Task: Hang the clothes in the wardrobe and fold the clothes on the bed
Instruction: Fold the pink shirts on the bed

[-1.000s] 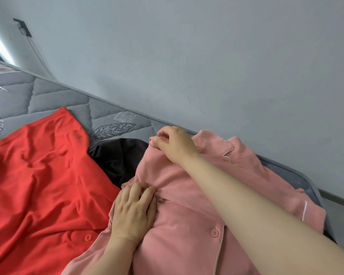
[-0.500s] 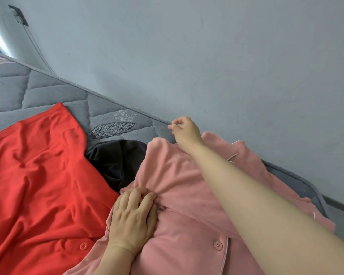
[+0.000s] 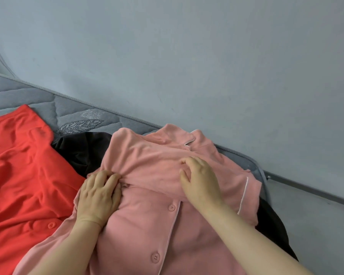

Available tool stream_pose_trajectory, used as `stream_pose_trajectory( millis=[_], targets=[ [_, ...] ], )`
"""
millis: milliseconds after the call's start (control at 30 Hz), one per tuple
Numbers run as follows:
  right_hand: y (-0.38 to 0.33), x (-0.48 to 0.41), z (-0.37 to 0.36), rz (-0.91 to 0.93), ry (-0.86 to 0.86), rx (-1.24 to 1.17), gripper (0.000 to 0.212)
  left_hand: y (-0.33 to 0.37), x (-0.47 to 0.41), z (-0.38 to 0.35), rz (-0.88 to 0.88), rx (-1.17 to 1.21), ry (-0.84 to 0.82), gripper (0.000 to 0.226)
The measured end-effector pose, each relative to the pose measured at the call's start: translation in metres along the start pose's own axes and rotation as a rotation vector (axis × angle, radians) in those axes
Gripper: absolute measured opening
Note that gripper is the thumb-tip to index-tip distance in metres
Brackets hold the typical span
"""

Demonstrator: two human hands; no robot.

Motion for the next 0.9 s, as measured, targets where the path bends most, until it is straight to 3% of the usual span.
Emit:
stream_pose_trajectory(
  millis=[133, 233, 367, 500, 600, 767, 900],
  targets=[
    [0.063, 0.027, 0.010, -0.248, -0.052, 0.323, 0.043, 0.007, -0.004, 0.007, -0.030, -0.042, -0.079, 0.043],
    [0.107, 0.042, 0.022, -0.438, -0.065, 0.387, 0.055, 0.011, -0.011, 0.015, -0.078, -0.044, -0.138, 0.044],
    [0.139, 0.043, 0.045, -0.552, 0.006, 0.053, 0.062, 0.032, -0.028, 0.030, -0.190, 0.023, -0.151, 0.040],
    [0.160, 0.030, 0.061, -0.749, 0.074, -0.346, 0.051, 0.078, -0.047, 0.038, -0.336, 0.131, -0.201, 0.041],
    [0.162, 0.021, 0.073, -0.683, 0.122, -0.329, 0.038, 0.112, -0.056, 0.026, -0.386, 0.190, -0.335, 0.047],
    [0.161, 0.017, 0.093, -0.501, 0.306, -0.309, 0.035, 0.134, -0.065, -0.003, -0.257, 0.185, -0.537, 0.064],
    [0.179, 0.014, 0.067, -0.603, 0.099, -0.130, 0.036, 0.132, -0.057, -0.028, -0.257, 0.069, -0.676, 0.077]
  ],
)
Point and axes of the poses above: each hand's wrist, its own x-axis away from the middle knuckle, its own z-axis out of the back of the hand, y = z × x, the point moved 6 cm from there along -x, towards the middle knuckle, and after that the axes turned 15 degrees about -z, right-handed, at the moved point
